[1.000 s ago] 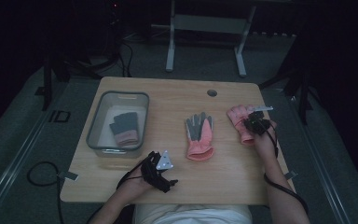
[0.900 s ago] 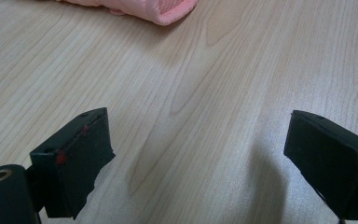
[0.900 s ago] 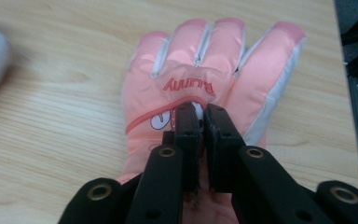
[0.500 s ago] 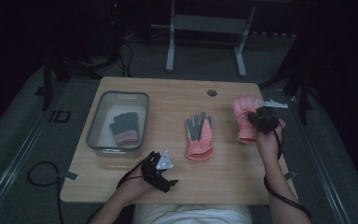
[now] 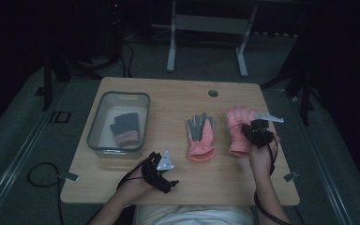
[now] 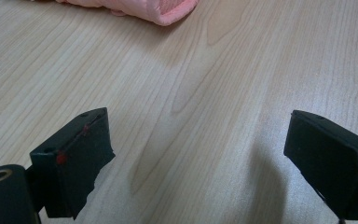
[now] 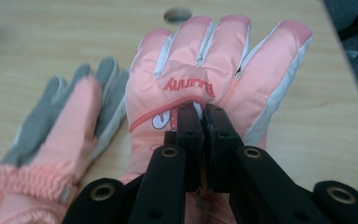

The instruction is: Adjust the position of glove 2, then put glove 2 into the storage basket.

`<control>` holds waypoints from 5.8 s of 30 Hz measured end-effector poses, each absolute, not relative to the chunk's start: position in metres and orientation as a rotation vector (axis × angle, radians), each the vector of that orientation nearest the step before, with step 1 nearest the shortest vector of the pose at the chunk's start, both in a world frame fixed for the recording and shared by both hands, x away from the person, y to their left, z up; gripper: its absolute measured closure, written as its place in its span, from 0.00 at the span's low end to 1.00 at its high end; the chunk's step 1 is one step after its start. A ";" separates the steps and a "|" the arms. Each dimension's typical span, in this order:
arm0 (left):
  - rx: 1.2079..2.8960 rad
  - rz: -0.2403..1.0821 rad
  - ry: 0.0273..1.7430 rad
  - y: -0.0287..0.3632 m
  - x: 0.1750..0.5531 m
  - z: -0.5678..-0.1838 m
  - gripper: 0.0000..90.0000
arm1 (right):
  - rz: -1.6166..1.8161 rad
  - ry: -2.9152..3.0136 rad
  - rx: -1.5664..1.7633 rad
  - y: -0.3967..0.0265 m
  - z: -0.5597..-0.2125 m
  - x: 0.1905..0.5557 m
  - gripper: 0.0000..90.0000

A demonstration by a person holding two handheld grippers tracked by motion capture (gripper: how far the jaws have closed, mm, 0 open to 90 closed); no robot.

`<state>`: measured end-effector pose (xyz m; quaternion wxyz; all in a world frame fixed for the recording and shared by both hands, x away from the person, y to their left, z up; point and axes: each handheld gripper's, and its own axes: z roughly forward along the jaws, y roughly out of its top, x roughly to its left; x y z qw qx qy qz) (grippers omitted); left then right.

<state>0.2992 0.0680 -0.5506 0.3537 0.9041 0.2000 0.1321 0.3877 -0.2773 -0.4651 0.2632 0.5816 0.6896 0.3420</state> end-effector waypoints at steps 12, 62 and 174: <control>2.344 0.344 0.512 0.068 0.299 -0.551 0.08 | 0.858 1.864 1.672 -0.278 -0.504 0.400 0.95; 2.349 0.351 0.502 0.065 0.298 -0.551 0.08 | 0.690 2.204 1.267 -0.283 -0.524 0.419 0.51; 2.221 0.320 0.562 0.061 0.302 -0.524 0.08 | 1.004 2.201 1.174 -0.202 -0.444 0.392 0.67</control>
